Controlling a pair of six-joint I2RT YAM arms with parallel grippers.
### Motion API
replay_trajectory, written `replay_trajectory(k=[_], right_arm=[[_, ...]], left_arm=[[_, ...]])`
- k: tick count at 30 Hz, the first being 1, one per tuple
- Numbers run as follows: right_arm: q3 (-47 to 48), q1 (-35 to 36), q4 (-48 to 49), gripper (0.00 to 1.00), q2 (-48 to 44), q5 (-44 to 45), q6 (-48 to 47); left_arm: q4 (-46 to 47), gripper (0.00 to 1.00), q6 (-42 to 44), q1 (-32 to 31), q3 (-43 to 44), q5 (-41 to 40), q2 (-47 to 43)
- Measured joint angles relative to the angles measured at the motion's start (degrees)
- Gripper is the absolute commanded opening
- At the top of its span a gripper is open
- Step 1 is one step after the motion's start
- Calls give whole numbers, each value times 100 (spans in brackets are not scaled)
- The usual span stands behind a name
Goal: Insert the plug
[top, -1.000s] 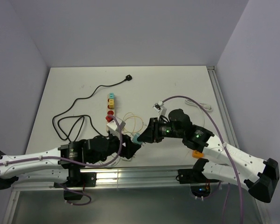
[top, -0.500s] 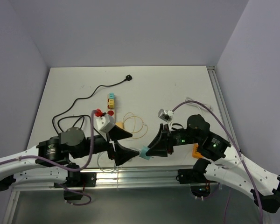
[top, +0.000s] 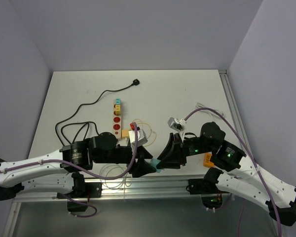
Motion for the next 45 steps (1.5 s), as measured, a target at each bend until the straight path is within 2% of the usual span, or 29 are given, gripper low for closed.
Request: replay_trajectory(k=[11,18,19,20,21,22,23,28,29,31,32,33,35,40,45], right_arm=[[0,13,13,0,-26,11,2],[0,37,94,0,-26,22,4],[0,39,111,0,-26,31,4],[0,39,125,0,-26,33,7],[0,44,138,0,-26,35,13],[0,50,166,0,-28,13,26],[0,61,170,0,-28,35,-9],[0,66,225,1,-28,201,-28],[9,72,214,7,-17,258,-26],[96,76,87,36,28,404,-66],[162,90,7,55,68,533,-107],[227,101,-66,99,92,680,-111],[391,107,-422,100,107,1191,-160],[520,44,-1412,100,-22,2608,-90],[595,-236,-2238,100,-70,3982,247]], left_arm=[[179,56,-42,225,0,492,-46],[286,58,-127,264,0,944,111],[293,56,-133,278,0,1003,111],[302,43,-149,299,0,1075,111],[313,36,-186,321,0,1128,111],[306,13,-197,365,-4,1185,111],[293,0,-297,411,-7,1257,111],[367,0,-450,588,-9,1462,87],[363,0,-466,608,-9,1460,83],[332,0,-490,669,-9,1419,63],[297,0,-544,750,-9,1397,33],[278,0,-584,822,-9,1381,0],[66,0,-651,1189,-13,1220,-142],[-682,0,-811,2907,-44,828,-529],[-1598,0,-822,4098,103,555,-173]])
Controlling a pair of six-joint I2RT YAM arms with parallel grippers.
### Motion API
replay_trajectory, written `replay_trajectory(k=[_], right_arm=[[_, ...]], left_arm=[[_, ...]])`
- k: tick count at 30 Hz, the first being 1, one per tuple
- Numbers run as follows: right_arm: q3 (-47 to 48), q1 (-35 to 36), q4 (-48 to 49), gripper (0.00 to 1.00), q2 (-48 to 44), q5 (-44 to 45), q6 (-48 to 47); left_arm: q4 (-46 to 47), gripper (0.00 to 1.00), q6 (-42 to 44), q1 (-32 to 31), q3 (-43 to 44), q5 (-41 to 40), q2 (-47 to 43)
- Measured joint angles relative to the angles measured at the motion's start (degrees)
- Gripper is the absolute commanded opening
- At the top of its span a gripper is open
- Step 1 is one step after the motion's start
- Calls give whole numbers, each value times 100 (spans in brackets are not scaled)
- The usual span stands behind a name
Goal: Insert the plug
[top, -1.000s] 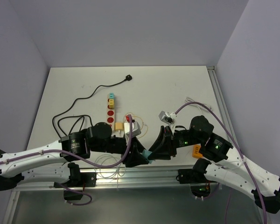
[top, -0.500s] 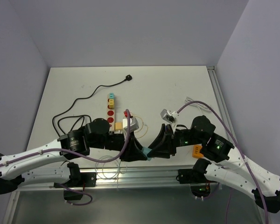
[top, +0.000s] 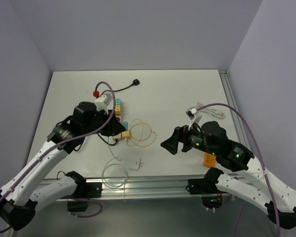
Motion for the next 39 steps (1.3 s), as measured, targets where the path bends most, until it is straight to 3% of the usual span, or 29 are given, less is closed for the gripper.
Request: replay_trajectory(k=[7,13,26,33,39], right_arm=[[-131,-118,-566,100,391,953,400],[-334,-120,-579,100,551,837,461],[-334,-114,-614,100,1147,1027,520],[-334,-103,-667,100,946,1086,514],[-334,-103,-667,100,721,1075,507]], left_arm=[[-1032,0,101,1025,280,-691,796],[-1207,0,295,1482,378,-1147,1281],[-616,0,428,1504,433,-1285,2369],[-345,0,675,1504,739,-1119,3388],[-260,0,868,1504,935,-1128,3757]])
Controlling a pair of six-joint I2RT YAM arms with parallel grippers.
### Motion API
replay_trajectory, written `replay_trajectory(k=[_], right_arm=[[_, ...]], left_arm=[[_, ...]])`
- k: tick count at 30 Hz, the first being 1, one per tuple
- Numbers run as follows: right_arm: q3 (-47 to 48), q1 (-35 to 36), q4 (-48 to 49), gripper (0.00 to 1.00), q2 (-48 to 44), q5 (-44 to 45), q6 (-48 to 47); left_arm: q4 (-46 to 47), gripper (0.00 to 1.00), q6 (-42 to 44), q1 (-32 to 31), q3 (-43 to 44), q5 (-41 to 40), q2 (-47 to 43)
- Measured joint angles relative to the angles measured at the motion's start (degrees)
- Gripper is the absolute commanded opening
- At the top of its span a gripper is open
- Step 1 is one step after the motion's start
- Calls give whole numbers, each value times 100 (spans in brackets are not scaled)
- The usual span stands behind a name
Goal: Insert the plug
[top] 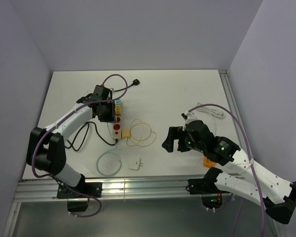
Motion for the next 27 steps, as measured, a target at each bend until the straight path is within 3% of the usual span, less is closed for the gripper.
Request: replay_trajectory(k=[27], right_arm=[[-81,0,13,100,-59,-31,20]], left_arm=[[-304,0,284,0,1058,31,1174]])
